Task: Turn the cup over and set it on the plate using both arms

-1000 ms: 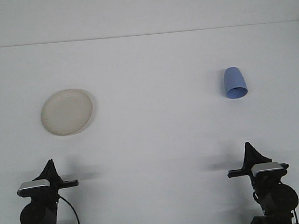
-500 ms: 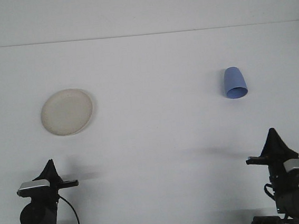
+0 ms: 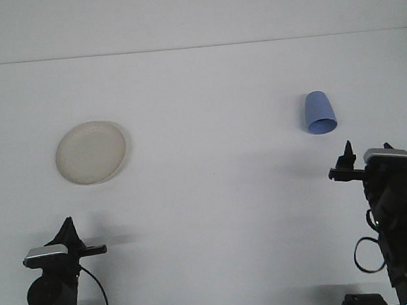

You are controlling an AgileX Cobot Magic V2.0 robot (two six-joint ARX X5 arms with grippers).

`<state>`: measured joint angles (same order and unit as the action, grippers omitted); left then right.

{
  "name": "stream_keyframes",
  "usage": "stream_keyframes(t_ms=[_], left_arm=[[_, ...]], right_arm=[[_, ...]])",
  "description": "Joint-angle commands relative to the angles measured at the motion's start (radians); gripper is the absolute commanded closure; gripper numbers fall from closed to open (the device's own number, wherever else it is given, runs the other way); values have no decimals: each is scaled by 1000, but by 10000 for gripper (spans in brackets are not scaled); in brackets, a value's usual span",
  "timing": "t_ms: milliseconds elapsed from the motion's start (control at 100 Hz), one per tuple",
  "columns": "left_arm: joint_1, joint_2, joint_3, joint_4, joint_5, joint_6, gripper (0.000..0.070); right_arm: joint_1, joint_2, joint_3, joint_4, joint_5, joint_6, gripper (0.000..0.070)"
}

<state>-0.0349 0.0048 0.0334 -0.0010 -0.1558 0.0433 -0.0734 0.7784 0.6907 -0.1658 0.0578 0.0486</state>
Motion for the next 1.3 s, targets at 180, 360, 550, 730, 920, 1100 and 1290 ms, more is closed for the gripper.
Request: stream_keyframes(t_ms=[180,360,550,730,920,1100,1290], left_arm=[[2,-2,-19,10,-2,8,686],[2,-2,-19,10,-2,8,686],[2,-2,-19,10,-2,8,686],[2,-2,-19,10,-2,8,686],[2,-2,-19,10,-2,8,686],[2,-2,-19,10,-2,8,686],[2,-2,-19,10,-2,8,686]], right_arm=[[-4,300,1,176,-43,-134,156],[-7,480,1,357,-64,-158,163],[-41,649,1,524,-66,-156,167],[-80,786,1,652,-88,-154,169],[-92,881,3,799,-114,-153,170],[-93,974,31,904,-115,-154,170],[-109,1066,125,905,-132,-153,170]])
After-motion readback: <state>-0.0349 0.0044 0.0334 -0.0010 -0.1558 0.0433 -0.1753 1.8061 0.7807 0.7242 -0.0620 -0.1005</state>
